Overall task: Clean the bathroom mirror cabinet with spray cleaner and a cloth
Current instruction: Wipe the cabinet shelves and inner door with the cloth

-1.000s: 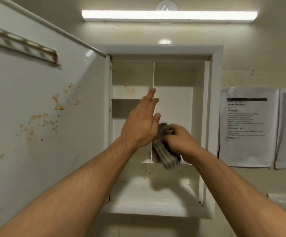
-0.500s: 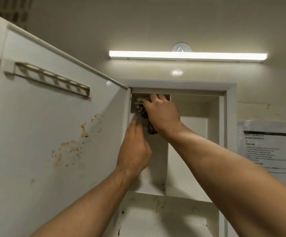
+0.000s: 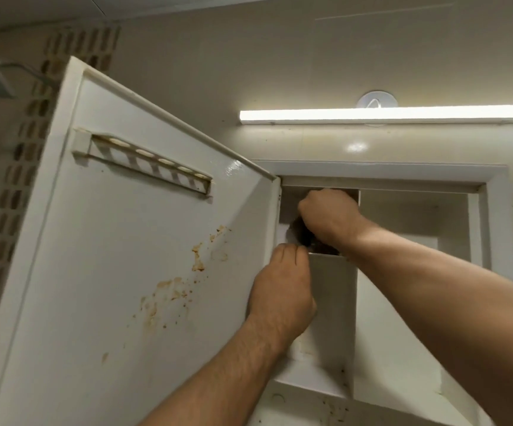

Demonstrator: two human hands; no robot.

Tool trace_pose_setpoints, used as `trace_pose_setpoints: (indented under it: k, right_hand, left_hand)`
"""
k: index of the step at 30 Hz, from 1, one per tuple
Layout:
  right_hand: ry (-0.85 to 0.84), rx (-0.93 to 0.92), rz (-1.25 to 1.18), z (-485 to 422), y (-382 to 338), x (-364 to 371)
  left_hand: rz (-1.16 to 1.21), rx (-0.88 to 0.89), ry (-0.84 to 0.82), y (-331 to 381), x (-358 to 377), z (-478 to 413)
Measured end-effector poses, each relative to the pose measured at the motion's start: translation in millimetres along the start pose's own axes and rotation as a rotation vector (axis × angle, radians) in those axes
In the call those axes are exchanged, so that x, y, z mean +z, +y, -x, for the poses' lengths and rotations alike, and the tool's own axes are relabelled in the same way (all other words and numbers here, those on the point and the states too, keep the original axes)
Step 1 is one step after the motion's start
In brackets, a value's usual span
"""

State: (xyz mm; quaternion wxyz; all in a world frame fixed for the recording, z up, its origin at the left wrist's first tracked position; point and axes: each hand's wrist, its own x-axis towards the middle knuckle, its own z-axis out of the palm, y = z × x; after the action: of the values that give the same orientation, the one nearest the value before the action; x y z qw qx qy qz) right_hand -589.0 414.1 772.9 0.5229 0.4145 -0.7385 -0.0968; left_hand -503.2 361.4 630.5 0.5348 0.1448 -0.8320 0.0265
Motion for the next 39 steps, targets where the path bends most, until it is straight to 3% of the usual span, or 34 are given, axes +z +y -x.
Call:
trace_pose_setpoints:
  k: [2, 5, 8, 11, 16, 22, 26, 31, 36, 39]
  right_hand:
    - [0.041, 0.031, 0.080, 2.4, -5.3, 5.8]
    - [0.028, 0.011, -0.036, -2.4, -21.4, 10.2]
    - [-0.131, -0.095, -0.179, -10.3, -19.3, 2.6]
    - [-0.266, -0.084, -0.109, -13.1, -7.0, -6.3]
    - [-0.153, 0.177, 0.134, -8.0, -12.5, -5.1]
    - [0.036, 0.008, -0.214, -14.3, -23.7, 11.3]
    - [0.077, -0.195, 0.210, -4.2, 4.4, 15.2]
    - [-0.087, -0.159, 0.420, 8.2, 1.9, 8.6]
    - [-0.387, -0.014, -0.004, 4.8, -4.7, -11.0]
    - [-0.393, 0.111, -0.475, -0.2, -15.9, -16.4]
  left_hand:
    - [-0.007, 0.007, -0.001, -0.5, 2.4, 0.5]
    - [-0.004, -0.007, 0.004, 0.7, 3.1, -1.0]
    - [-0.001, -0.015, 0.003, 1.3, 2.1, 0.5]
    - [-0.003, 0.004, -0.004, -0.5, -0.8, 1.5]
    - [0.000, 0.048, -0.019, -4.0, -2.9, 0.9]
    - [-0.017, 0.076, 0.022, -7.6, 3.6, 4.5]
    - [-0.018, 0.074, 0.075, -10.5, 7.9, 4.9]
    - [0.022, 0.092, 0.084, -15.4, 11.5, 6.1]
    - [0.152, 0.078, 0.087, -15.0, 10.7, 22.5]
    - [0.254, 0.005, 0.140, -9.0, 11.9, 32.6]
